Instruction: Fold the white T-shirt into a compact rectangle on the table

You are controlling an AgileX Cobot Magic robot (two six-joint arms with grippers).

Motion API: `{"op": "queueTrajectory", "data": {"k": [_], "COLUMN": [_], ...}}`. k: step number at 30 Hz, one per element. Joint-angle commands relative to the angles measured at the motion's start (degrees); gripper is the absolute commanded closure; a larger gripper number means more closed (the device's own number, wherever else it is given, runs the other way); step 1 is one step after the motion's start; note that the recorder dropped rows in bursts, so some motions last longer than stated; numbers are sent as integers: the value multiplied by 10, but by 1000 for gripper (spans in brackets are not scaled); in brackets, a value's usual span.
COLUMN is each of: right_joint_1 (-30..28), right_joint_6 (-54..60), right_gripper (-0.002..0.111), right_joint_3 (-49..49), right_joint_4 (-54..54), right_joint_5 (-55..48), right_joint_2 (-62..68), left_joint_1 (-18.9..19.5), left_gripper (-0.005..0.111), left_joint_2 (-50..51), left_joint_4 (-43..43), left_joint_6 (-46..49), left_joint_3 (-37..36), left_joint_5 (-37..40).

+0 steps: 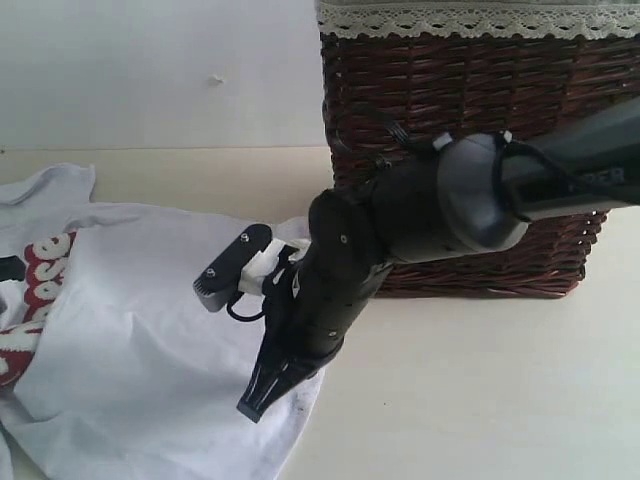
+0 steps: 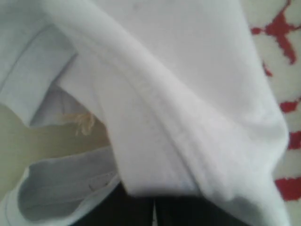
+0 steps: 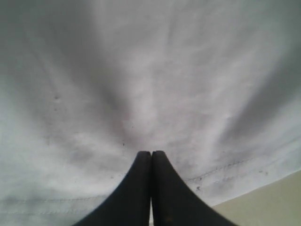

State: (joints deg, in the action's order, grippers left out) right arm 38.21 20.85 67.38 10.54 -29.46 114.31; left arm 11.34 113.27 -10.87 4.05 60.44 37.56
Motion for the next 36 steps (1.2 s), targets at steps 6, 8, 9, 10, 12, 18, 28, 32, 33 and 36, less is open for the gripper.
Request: {"op": "queueTrajectory", "data": {"k": [6, 8, 9, 10, 12, 18, 28, 32, 33, 36], "right_joint_1": [-2, -2, -2, -2, -2, -2, -2, -2, -2, -2], "right_joint_6": [0, -1, -5, -7, -8, -10, -51, -69, -67, -66], "right_gripper": [108, 108, 108, 108, 108, 108, 108, 108, 108, 108], "right_joint_3": [5, 5, 5, 5, 4, 4, 10, 10, 10, 10], "right_joint_4": [-16, -26, -28, -34, -37, -53, -119, -130, -124, -121], "right_joint_5": [-21, -30, -35, -37, -40, -27, -36, -26, -23, -21], "right_joint_2": [29, 34, 37, 41, 48, 56, 56, 50, 35, -14], "left_joint_1": [2, 6, 11, 18, 36, 68, 78, 66, 51, 28], "left_gripper": [107, 107, 107, 107, 107, 107, 107, 107, 107, 107], "left_joint_2": [59, 59, 59, 59, 59, 59, 49, 13, -14, -67], "left_joint_4": [167, 236, 276, 315, 354, 339, 357, 224, 159, 150], "left_joint_6": [-83, -129, -163, -199, -243, -238, -232, -139, -88, -82], "left_joint_3": [20, 20, 20, 20, 23, 48, 106, 109, 102, 51], "left_joint_5": [97, 123, 133, 141, 147, 145, 135, 71, 55, 33]}}
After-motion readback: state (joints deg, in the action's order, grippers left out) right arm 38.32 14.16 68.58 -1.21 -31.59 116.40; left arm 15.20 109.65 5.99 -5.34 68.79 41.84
